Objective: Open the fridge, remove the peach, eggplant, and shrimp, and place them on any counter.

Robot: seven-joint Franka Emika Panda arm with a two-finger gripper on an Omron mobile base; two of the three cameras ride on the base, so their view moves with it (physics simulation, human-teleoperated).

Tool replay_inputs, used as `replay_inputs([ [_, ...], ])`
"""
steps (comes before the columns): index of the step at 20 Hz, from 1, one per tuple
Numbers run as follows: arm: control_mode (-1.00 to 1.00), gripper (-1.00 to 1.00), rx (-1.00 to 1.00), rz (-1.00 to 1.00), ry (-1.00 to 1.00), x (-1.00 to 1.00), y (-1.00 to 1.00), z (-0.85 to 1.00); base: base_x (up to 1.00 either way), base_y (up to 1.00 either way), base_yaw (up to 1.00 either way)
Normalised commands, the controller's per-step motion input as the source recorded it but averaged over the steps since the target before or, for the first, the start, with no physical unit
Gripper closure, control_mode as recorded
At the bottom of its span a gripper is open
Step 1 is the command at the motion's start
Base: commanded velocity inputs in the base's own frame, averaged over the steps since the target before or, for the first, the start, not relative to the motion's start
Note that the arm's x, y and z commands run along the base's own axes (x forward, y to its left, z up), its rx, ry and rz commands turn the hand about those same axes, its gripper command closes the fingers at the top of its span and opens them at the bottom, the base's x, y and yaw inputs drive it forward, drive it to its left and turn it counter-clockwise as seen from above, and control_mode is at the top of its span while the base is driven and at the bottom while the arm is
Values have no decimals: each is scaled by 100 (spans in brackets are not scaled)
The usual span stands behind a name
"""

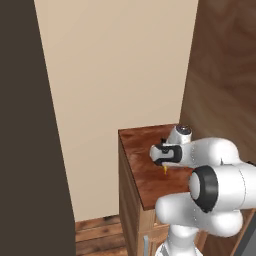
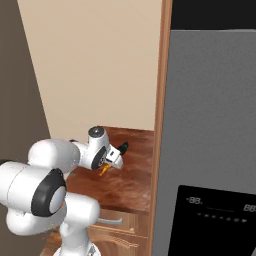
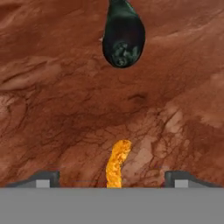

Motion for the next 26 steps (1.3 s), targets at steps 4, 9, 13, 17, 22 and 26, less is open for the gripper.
replay_inputs([
  [4,-100,-100,2,0,-15,-76,0,100,0,0,0],
  [9,-100,-100,3,0,8,-53,0,100,0,0,0],
  [13,-100,-100,0,0,39,-55,0,100,0,0,0],
  [17,-100,-100,0,1,54,-54,0,100,0,0,0],
  [22,-100,-100,0,5,55,-28,0,99,0,0,0],
  [26,-100,-100,0,3,41,-18,0,43,0,0,0],
])
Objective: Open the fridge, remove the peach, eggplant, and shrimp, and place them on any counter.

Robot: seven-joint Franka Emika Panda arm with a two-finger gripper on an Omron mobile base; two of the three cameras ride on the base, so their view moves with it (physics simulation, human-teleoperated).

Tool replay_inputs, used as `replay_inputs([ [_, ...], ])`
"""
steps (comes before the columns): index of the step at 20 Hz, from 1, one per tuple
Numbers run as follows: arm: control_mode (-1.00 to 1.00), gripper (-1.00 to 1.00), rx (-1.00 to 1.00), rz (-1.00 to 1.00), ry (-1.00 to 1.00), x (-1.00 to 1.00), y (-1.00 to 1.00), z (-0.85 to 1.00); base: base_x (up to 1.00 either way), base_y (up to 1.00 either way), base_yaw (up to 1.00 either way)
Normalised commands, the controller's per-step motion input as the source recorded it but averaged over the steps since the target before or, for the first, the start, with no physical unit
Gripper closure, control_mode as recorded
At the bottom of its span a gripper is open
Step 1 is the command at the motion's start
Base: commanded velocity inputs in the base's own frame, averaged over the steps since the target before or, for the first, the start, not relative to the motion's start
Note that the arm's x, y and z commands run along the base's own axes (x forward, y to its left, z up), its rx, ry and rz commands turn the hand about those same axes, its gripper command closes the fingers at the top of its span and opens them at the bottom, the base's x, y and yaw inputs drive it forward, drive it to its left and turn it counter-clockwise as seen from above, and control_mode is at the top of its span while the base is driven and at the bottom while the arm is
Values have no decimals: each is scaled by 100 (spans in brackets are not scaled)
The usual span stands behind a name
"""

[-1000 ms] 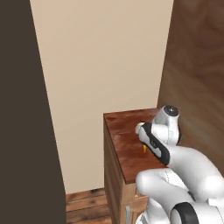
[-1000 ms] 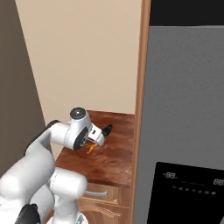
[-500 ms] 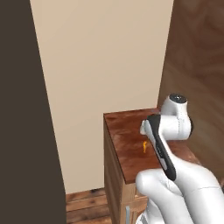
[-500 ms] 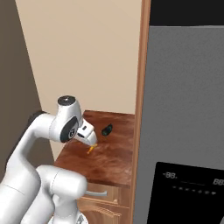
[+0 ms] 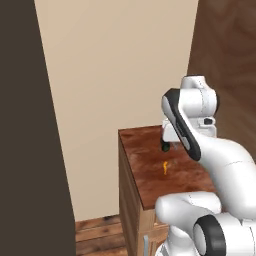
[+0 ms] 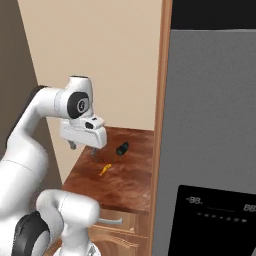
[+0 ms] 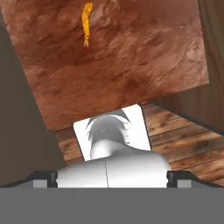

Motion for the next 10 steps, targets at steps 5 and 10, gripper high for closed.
replay_inputs([
  [5,100,-100,0,0,0,0,0,0,-93,-7,0],
  [10,100,-100,0,0,0,0,0,0,-100,-22,0],
])
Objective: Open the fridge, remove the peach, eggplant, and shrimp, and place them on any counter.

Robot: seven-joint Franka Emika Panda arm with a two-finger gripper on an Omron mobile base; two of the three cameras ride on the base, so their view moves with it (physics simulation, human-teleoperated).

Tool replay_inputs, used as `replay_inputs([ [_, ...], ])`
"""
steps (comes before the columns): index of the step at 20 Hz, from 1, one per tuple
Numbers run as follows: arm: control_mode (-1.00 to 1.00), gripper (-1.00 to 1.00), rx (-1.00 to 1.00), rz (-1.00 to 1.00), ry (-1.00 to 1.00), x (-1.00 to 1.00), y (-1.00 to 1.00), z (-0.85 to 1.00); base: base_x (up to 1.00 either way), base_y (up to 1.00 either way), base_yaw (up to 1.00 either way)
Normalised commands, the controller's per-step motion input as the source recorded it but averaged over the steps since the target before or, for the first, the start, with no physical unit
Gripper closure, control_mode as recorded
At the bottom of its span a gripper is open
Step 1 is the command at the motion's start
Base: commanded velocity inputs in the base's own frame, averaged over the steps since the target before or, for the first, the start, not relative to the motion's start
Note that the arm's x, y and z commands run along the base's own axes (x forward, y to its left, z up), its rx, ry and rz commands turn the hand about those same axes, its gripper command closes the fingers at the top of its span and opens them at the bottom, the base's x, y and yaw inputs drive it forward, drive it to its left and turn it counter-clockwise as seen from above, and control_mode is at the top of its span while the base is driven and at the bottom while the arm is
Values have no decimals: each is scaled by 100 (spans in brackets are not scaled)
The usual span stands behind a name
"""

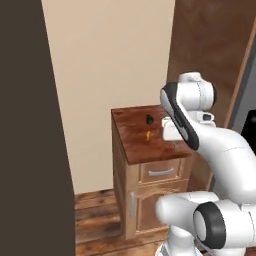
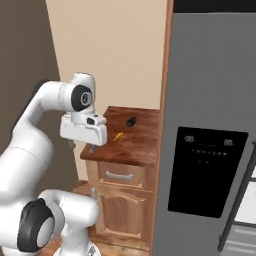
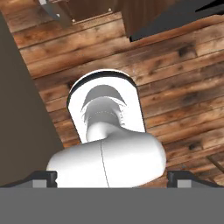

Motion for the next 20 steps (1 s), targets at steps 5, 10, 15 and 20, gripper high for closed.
replay_inputs([
  [5,100,-100,0,0,0,0,0,0,-98,-60,0],
  [10,100,-100,0,0,0,0,0,0,-12,-100,3],
  [15,100,-100,0,0,0,0,0,0,37,-100,13],
  [20,100,-100,0,0,0,0,0,0,68,-98,16],
])
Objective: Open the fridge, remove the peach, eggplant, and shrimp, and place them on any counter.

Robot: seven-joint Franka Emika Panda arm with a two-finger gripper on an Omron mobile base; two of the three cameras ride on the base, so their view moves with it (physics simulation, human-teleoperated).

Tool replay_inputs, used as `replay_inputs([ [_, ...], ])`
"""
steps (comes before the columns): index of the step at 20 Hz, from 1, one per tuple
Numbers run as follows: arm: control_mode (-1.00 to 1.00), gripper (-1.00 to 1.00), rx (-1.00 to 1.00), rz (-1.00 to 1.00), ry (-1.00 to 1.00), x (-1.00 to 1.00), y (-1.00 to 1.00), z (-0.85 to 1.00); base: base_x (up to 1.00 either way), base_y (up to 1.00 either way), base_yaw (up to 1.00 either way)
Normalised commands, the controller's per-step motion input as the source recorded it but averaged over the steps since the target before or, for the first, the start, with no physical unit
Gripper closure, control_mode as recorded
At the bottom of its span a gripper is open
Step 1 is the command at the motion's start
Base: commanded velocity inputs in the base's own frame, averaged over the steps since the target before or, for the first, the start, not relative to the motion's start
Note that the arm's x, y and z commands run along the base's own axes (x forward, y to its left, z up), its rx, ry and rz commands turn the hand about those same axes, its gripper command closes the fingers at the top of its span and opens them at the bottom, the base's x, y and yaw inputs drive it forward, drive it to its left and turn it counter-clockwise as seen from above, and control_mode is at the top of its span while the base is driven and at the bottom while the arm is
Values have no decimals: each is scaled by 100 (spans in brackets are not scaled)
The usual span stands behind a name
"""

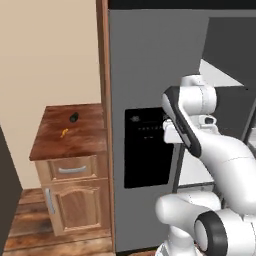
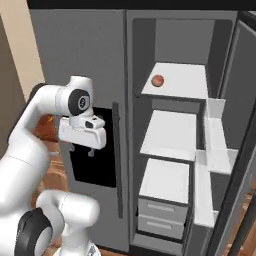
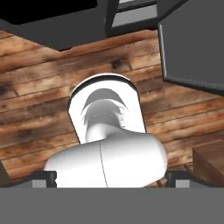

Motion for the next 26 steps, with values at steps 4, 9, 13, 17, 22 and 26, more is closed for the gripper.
replay_inputs([
  [4,100,-100,0,0,0,0,0,0,73,-72,11],
  [9,100,-100,0,0,0,0,0,0,11,-53,6],
  [13,100,-100,0,0,0,0,0,0,3,-54,9],
  [17,100,-100,0,0,0,0,0,0,38,-19,5],
  [22,-100,-100,13,6,-21,24,-26,47,0,0,0],
  [26,-100,-100,14,15,-48,0,-33,92,0,0,0],
])
